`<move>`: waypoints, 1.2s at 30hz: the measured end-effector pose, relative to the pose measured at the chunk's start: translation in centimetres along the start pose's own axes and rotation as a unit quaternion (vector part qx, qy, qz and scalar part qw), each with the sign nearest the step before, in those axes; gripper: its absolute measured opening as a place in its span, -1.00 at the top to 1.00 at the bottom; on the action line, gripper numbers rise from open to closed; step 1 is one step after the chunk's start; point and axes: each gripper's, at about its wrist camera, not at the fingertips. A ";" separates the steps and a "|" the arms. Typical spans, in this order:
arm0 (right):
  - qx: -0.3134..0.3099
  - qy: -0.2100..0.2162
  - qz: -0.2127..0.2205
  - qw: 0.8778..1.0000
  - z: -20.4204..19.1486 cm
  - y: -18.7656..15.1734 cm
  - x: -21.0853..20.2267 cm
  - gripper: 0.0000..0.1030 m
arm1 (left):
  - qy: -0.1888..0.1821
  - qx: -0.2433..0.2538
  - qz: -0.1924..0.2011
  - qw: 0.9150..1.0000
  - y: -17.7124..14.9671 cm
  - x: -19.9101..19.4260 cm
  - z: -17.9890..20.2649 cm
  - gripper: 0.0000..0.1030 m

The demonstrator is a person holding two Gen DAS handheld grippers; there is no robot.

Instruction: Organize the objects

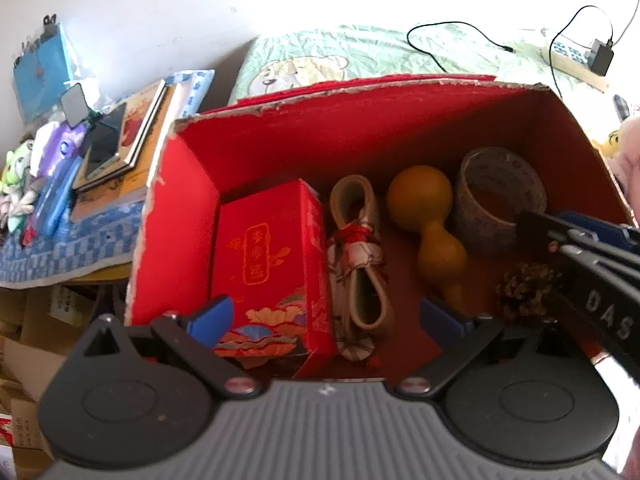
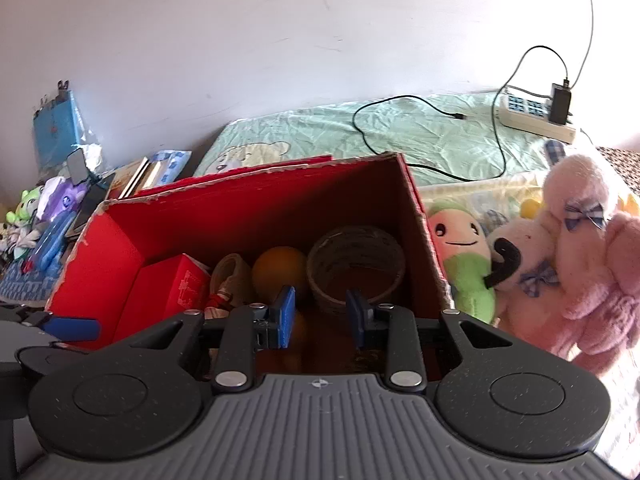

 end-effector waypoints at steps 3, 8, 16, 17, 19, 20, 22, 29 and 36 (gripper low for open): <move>0.006 -0.005 -0.004 1.000 0.2 0.0 0.0 0.40 | 0.010 0.001 0.001 1.000 -0.1 -0.1 -0.1 -0.94; 0.005 0.002 -0.011 1.000 0.0 -0.3 0.0 0.40 | 0.018 0.001 0.004 1.000 -0.3 -0.4 -0.4 -0.95; 0.021 0.013 -0.027 0.999 0.4 -0.5 0.0 0.45 | -0.004 -0.012 0.002 1.000 -0.6 -0.5 -1.0 -0.88; 0.019 0.012 -0.026 0.999 0.4 -0.6 0.0 0.46 | -0.006 -0.012 0.004 1.000 -0.6 -0.5 -0.9 -0.88; 0.015 0.012 -0.026 0.999 0.3 -0.7 0.0 0.47 | -0.007 -0.010 0.008 1.000 -0.8 -0.5 -0.7 -0.88; 0.016 0.013 -0.028 0.999 0.4 -0.7 0.0 0.48 | -0.008 -0.010 0.007 1.000 -0.8 -0.4 -0.7 -0.88; 0.017 0.016 -0.030 0.999 0.4 -0.7 0.0 0.49 | -0.013 -0.011 0.007 1.000 -0.9 -0.3 -0.7 -0.88; 0.015 0.019 -0.028 0.999 0.6 -1.1 -0.3 0.52 | -0.013 -0.023 0.024 0.999 -1.6 -0.3 -0.6 -0.89; 0.010 0.017 -0.025 1.000 0.5 -1.6 -0.7 0.52 | -0.015 -0.048 0.036 0.998 -2.2 -0.3 -1.0 -0.92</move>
Point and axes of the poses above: each gripper's, at about its wrist camera, not at the fingertips, and x roughly the way its jaws point, z to its right, y to its top, and after that the axes turned 10 degrees about -y, right-handed
